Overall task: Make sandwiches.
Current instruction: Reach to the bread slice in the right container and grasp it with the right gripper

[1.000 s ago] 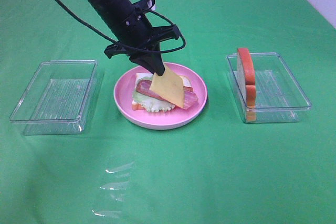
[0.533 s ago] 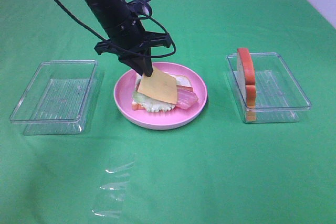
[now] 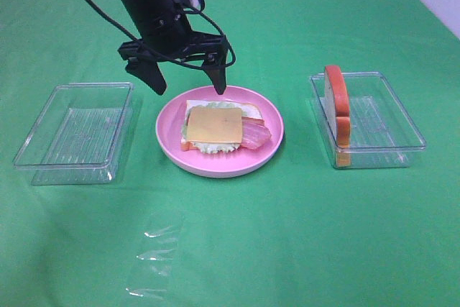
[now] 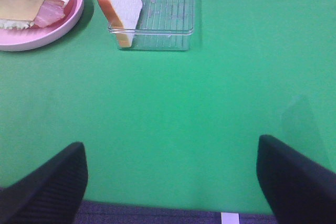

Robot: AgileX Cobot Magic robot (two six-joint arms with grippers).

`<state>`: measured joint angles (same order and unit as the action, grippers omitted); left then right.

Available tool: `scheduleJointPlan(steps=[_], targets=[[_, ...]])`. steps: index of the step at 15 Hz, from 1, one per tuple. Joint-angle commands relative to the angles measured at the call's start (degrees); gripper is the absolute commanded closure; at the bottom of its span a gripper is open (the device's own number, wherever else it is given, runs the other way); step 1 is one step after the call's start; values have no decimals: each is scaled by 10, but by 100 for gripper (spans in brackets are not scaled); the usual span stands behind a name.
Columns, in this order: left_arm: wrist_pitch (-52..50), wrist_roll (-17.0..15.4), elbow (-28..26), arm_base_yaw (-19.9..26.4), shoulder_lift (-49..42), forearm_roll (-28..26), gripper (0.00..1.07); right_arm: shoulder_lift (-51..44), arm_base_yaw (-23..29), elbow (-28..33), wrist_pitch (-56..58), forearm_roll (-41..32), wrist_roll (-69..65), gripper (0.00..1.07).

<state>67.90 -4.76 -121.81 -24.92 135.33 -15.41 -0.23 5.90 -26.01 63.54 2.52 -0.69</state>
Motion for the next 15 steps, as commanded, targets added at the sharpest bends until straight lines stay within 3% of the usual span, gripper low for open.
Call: scheduleJointPlan(steps=[1, 5, 10, 15], targets=[[80, 0, -55, 0, -3, 10, 5, -16, -1, -2, -3, -1, 1, 23], [78, -1, -13, -2, -104, 50, 6, -16, -1, -2, -3, -1, 1, 23], [77, -1, 226, 7, -292, 186, 6, -16, -1, -2, -3, -1, 1, 23], [75, -16, 425, 62, -458, 187, 6, -16, -1, -2, -3, -1, 1, 23]])
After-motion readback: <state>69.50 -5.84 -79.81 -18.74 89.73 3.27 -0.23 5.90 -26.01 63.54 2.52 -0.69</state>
